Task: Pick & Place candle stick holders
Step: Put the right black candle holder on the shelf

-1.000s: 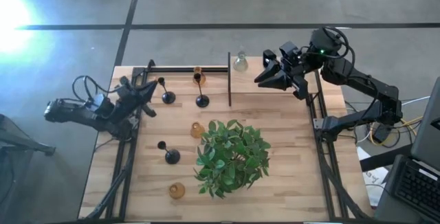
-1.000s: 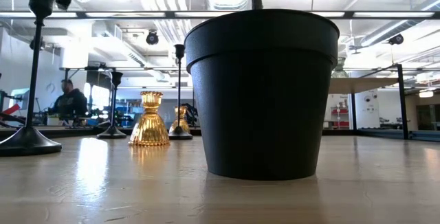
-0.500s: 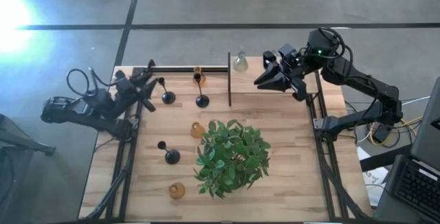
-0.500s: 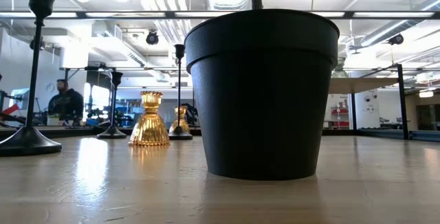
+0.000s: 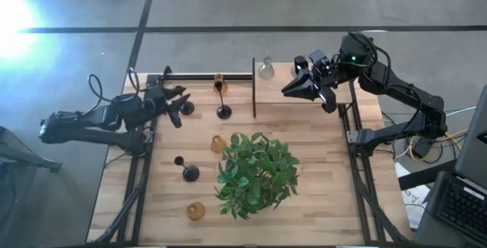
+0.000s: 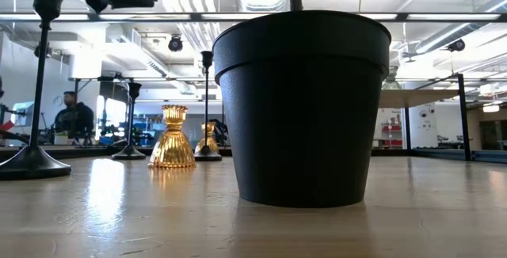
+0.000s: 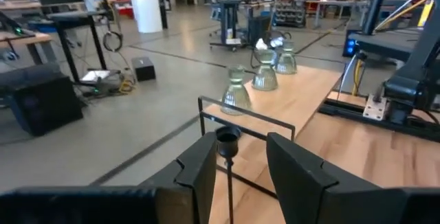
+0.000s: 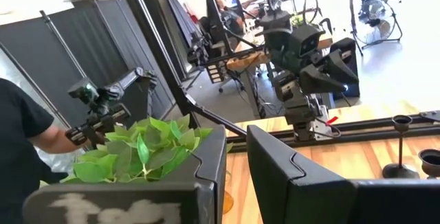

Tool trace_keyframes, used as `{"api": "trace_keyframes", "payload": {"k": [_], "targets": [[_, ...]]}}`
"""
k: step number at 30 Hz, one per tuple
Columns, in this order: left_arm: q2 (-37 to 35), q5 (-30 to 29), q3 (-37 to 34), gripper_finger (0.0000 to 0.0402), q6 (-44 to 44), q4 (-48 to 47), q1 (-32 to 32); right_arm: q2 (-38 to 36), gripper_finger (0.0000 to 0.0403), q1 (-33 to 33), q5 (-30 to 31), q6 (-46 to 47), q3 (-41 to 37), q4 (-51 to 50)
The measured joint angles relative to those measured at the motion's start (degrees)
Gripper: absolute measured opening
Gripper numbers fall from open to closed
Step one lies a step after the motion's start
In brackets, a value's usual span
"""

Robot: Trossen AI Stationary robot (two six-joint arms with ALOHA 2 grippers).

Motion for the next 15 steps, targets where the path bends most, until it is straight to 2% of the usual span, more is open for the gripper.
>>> {"api": "trace_keyframes", "payload": {"k": [9,15], "targets": [[7.2,14.2,2.1,0.0133,1.5,0.3,8.8,0.0,0.0054,0.0,0.7,0.4,0.0,-0.3],[13.6,18.4,2.1,0.0133,1.4,-1.5,12.0,0.0,0.0054,0.0,1.0,0.4,0.0,-0.7]]}}
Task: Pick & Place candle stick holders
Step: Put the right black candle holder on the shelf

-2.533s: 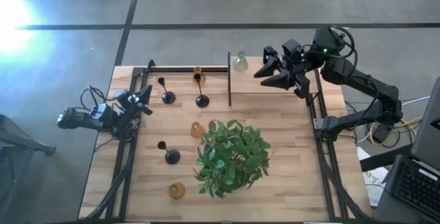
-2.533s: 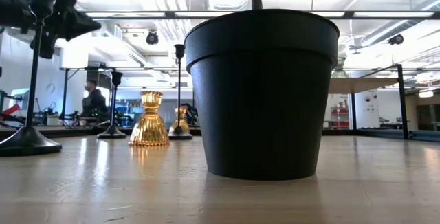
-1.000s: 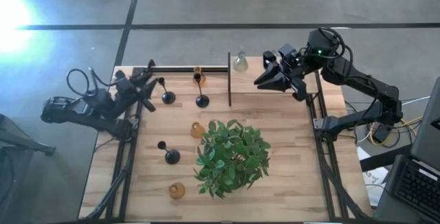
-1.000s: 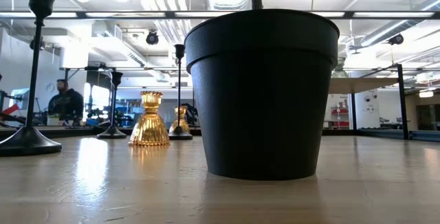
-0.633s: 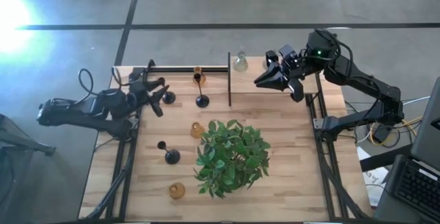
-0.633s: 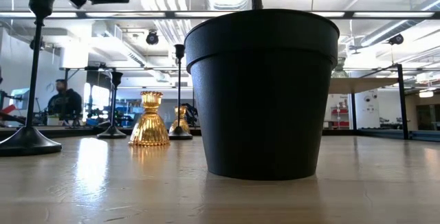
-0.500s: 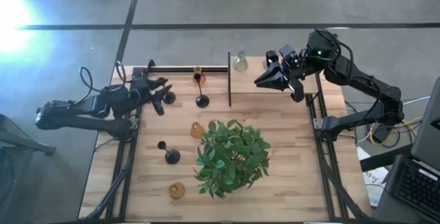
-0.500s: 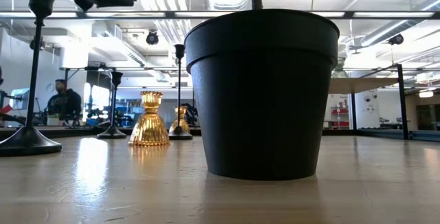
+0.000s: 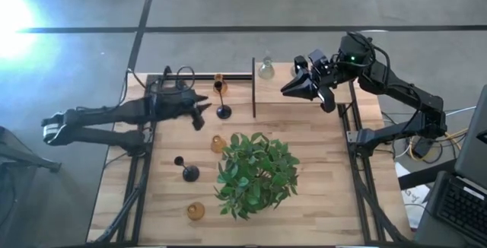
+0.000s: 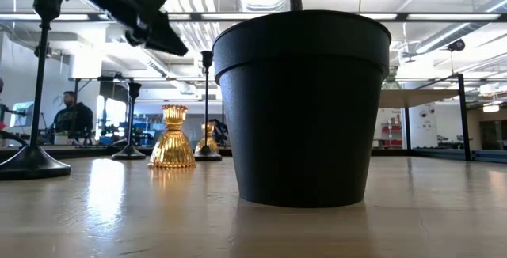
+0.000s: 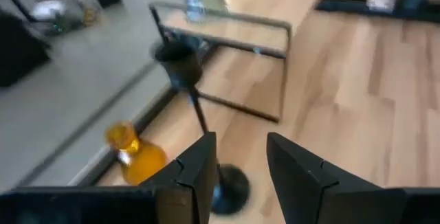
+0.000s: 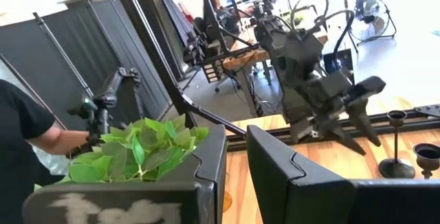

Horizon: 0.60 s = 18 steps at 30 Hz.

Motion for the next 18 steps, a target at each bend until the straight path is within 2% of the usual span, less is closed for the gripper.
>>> {"api": "trace_keyframes", "payload": {"k": [3,8,12,18], "targets": [[2.8,1.3,2.2,0.0133,0.2,1.0,1.4,0.0,0.0054,0.0,0.0,0.0,0.0,-0.1],[5.4,0.0,4.1,0.0133,1.6,-0.5,2.1,0.0,0.0054,0.0,0.0,0.2,0.0,-0.9],[5.0,-0.6,5.0,0.0133,3.0,-1.6,2.7,0.0,0.0054,0.0,0.0,0.2,0.0,-1.2],[-0.6,-1.1,5.7,0.0133,3.3,0.2,3.0,-0.1,0.0052,0.0,0.0,-0.9,0.0,-2.1]]}}
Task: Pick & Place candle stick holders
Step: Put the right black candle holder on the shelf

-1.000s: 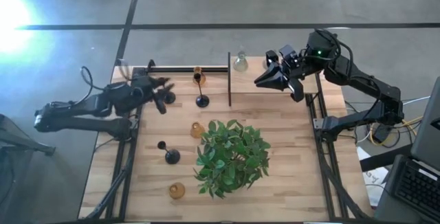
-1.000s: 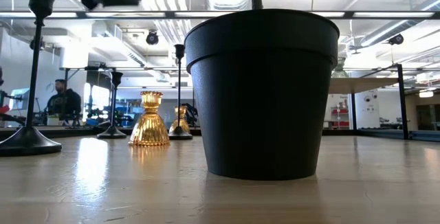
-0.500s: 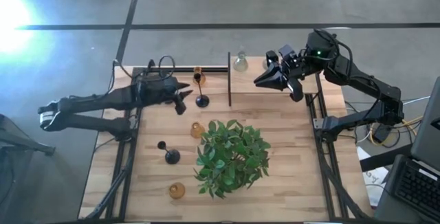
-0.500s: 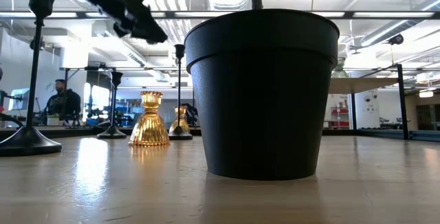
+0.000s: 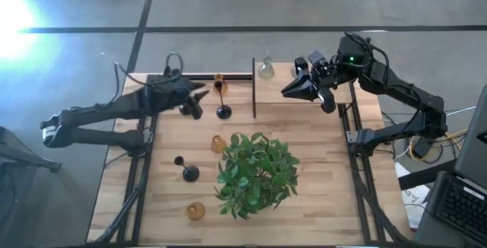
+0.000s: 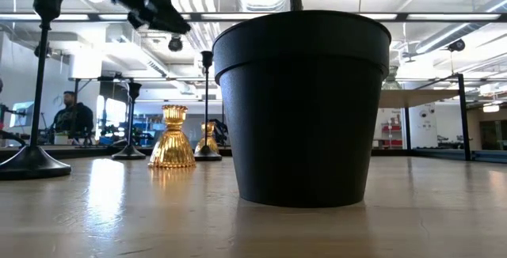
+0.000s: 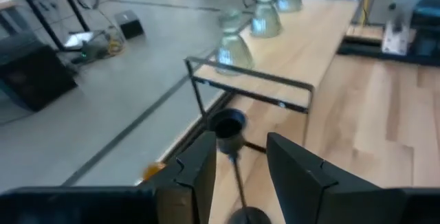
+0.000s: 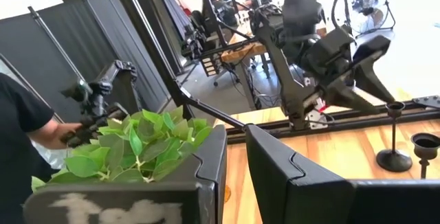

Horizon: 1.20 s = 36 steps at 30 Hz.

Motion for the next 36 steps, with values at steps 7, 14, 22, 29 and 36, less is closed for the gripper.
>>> {"api": "trace_keyframes", "payload": {"k": [7,14,22,29,36], "targets": [[-2.9,11.6,-0.2,0.0133,-1.3,4.7,0.6,0.0,0.0052,0.0,0.8,-2.0,0.0,0.0],[0.6,21.5,1.2,0.0133,-4.1,17.7,0.6,0.0,0.0052,0.0,1.4,-2.1,0.0,-0.2],[2.4,16.4,5.3,0.0133,1.0,9.1,0.6,0.0,0.0052,0.0,1.5,-1.9,0.0,-1.2],[2.5,11.3,3.3,0.0133,-1.0,-2.4,0.6,0.0,0.0052,0.0,1.5,-2.4,0.0,-3.0],[4.0,9.4,-1.2,0.0133,-2.9,-3.7,0.5,0.0,0.0052,0.0,1.5,-2.5,0.0,-3.0]]}}
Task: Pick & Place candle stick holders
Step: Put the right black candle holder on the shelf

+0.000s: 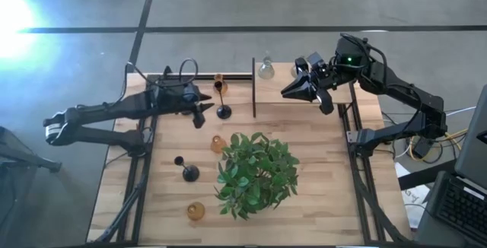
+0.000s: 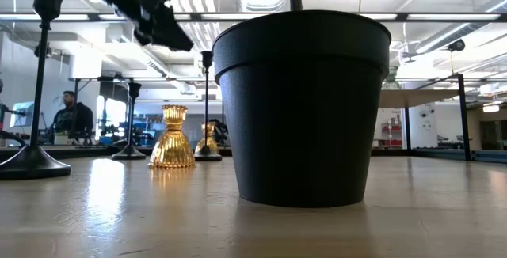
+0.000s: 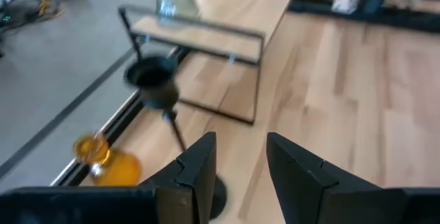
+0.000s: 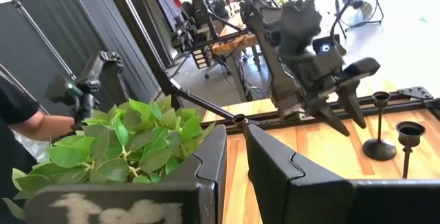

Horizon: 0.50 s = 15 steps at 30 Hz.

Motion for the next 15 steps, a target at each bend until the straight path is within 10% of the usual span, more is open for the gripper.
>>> {"api": "trace_keyframes", "payload": {"k": [15], "targets": [[8.4,-7.9,-7.7,0.0133,-1.3,14.9,2.3,0.0,0.0052,0.0,2.0,0.2,0.0,0.0]]}}
